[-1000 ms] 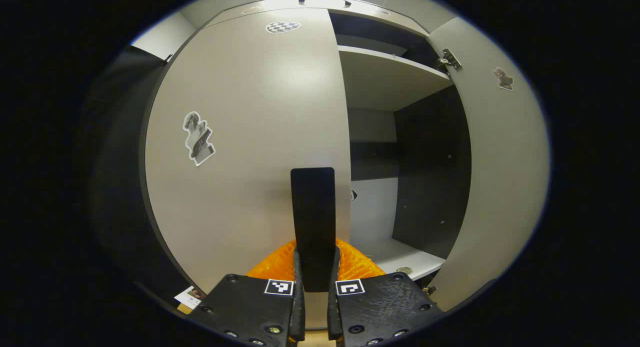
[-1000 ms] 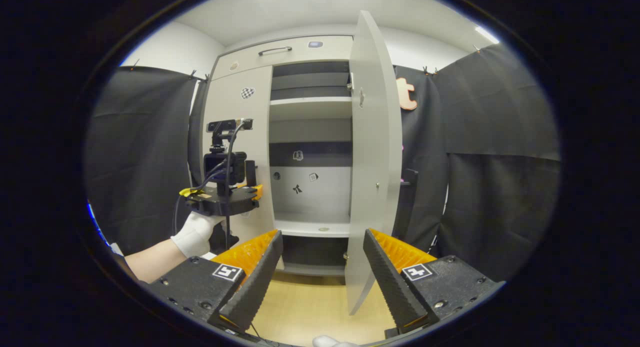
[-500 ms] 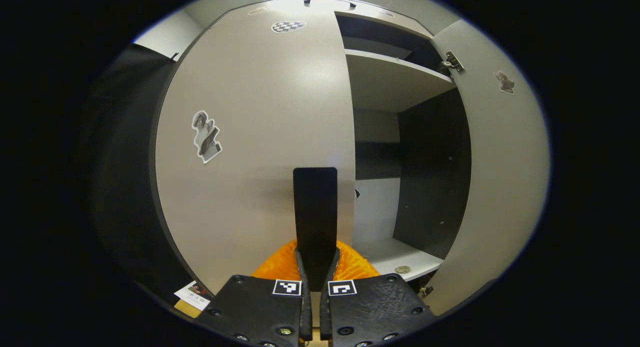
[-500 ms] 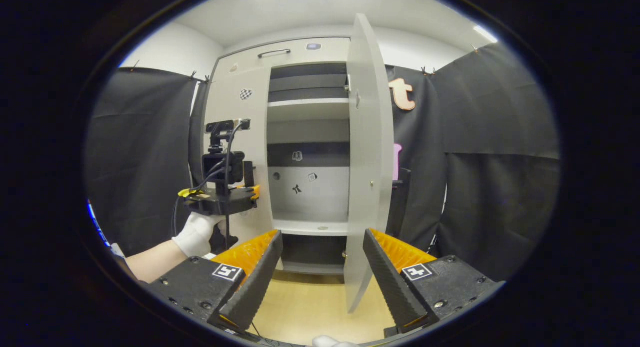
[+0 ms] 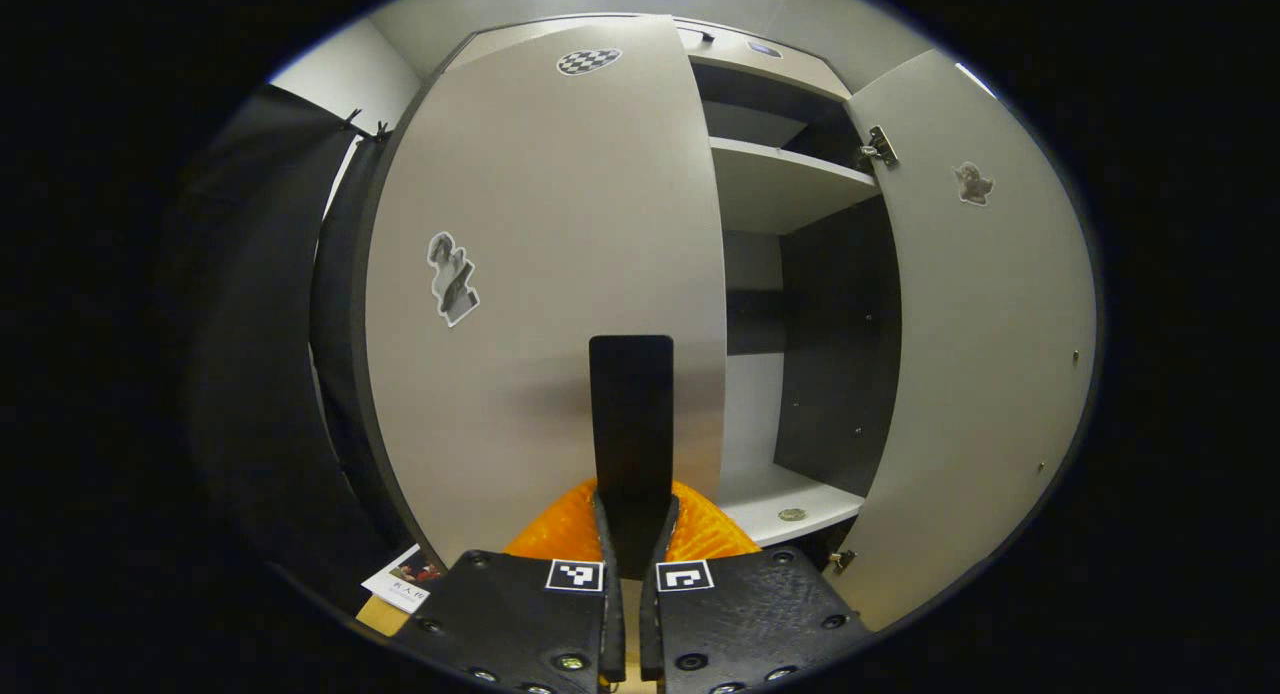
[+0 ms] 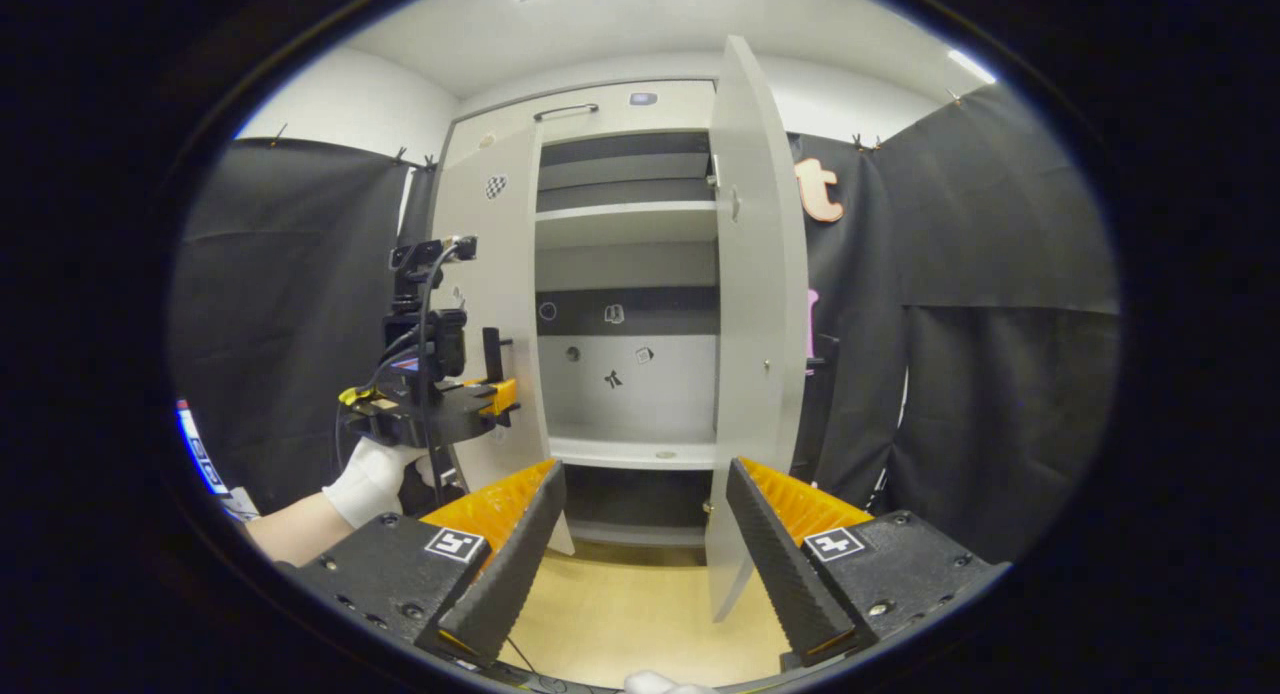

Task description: Open the right door of the double-door shoe cabinet with the right hand, and open the left door with the left hand.

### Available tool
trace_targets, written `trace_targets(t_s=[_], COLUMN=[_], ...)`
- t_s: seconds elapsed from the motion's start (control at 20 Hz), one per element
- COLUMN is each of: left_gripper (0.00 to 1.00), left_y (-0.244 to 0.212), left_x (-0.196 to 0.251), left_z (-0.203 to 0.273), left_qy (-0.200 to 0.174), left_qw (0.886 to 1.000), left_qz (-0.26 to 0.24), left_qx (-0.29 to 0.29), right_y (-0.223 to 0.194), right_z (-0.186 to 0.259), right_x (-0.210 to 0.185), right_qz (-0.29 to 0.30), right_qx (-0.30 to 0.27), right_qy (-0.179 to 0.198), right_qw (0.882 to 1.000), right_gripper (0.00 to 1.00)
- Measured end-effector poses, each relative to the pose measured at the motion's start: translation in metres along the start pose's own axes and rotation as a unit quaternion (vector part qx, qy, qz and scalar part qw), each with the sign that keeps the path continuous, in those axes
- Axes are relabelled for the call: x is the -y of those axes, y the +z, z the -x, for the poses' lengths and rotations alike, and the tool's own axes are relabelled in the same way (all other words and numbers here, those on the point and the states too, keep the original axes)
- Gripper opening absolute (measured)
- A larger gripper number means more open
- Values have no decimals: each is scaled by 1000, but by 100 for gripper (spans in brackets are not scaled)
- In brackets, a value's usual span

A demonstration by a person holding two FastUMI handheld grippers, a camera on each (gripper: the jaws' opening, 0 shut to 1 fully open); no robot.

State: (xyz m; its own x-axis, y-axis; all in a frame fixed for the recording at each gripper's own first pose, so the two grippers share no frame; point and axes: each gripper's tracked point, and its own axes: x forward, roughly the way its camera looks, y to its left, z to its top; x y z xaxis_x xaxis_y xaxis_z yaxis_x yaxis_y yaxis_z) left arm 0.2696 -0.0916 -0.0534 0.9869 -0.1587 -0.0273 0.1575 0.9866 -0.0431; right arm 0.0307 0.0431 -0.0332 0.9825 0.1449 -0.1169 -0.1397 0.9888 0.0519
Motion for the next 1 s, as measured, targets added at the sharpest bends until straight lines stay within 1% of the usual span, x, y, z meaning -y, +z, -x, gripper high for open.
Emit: trace_targets(t_s=[0.05, 0.2, 0.25, 0.4, 0.55, 0.6, 0.8, 0.95, 1.0], left_gripper=[5, 5, 5, 5, 5, 5, 5, 5, 4], left_y=[0, 0, 0, 1, 0, -1, -2, -3, -4], left_x=[-3, -8, -11, -20, -33, -38, -59, -72, -77], left_z=[6, 22, 28, 49, 67, 73, 96, 105, 107], left_qy=[0, 1, 0, 3, 7, 8, 21, 29, 32], left_qw=[1000, 1000, 1000, 1000, 1000, 1000, 1000, 1000, 999], left_qz=[-1, 0, 0, -2, -4, -5, -8, -9, -9], left_qx=[1, 1, -1, 0, 0, -1, -2, -2, -3], right_y=[0, -2, -3, -3, -4, -5, -11, -14, -14], right_z=[2, 9, 11, 19, 25, 27, 30, 31, 31], right_x=[-3, -11, -14, -21, -30, -33, -46, -55, -57], right_qz=[0, 0, -1, -2, -1, -2, -4, -4, -3], right_qx=[2, 2, 1, 3, 5, 5, 0, -4, -4], right_qy=[2, 6, 8, 11, 14, 16, 24, 33, 35], right_qw=[1000, 1000, 1000, 1000, 1000, 1000, 1000, 999, 999], right_gripper=[99, 99, 100, 99, 100, 99, 99, 99, 100])
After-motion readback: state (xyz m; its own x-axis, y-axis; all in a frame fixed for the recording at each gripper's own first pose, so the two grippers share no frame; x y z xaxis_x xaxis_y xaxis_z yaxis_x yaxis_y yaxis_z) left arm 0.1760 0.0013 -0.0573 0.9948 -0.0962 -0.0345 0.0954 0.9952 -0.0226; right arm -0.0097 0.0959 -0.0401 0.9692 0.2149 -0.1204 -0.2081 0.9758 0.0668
